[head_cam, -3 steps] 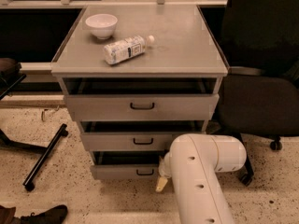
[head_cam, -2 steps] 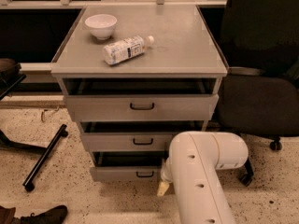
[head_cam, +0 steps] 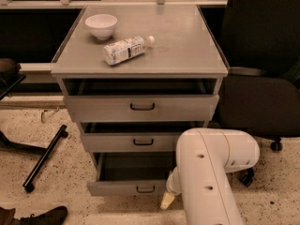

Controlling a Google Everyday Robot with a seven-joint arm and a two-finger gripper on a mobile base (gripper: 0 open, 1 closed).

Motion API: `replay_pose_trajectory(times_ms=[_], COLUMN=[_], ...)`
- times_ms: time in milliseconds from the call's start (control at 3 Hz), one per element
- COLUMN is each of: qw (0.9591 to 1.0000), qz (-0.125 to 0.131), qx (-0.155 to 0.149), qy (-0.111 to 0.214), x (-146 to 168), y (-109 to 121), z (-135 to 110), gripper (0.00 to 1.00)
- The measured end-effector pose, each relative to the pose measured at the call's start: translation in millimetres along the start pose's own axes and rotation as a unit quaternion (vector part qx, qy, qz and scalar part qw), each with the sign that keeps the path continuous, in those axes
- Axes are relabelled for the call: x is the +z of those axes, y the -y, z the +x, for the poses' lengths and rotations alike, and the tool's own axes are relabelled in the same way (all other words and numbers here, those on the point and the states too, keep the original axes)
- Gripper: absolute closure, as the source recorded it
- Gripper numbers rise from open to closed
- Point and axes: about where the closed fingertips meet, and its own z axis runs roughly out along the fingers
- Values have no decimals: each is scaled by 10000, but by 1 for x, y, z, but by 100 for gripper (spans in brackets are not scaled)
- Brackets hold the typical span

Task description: Open bottom drawer

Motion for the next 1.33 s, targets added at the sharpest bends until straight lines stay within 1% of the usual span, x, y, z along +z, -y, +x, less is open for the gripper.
replay_pose_trajectory(times_ms=[333, 667, 1000, 1333], qw=[9996, 9996, 9988, 9988], qz=[-135, -135, -156, -156], qx=[225, 227, 419, 419], qy=[78, 78, 189, 189], x=[7, 4, 2, -1], y=[-9, -9, -22, -22], z=[7, 6, 7, 6], gripper=[0, 0, 0, 0])
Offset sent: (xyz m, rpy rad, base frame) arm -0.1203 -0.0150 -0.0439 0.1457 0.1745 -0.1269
